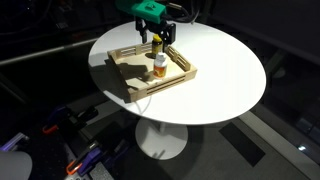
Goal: Put the white cap on the white bottle
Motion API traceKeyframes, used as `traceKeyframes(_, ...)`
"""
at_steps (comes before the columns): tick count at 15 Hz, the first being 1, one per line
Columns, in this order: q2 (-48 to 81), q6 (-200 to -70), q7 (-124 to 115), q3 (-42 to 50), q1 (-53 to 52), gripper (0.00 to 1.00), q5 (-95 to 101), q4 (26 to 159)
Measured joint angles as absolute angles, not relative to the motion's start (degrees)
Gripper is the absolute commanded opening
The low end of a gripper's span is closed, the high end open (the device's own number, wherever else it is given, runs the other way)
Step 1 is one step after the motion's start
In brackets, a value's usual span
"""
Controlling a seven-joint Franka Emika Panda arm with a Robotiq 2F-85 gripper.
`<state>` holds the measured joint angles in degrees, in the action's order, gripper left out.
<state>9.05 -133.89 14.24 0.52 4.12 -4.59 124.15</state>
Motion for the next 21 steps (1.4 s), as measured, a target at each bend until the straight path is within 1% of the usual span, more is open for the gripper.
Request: traceKeyframes(21,9.64,-131.87,15.88,-0.10,3.97,1.00,-6.53,124.87)
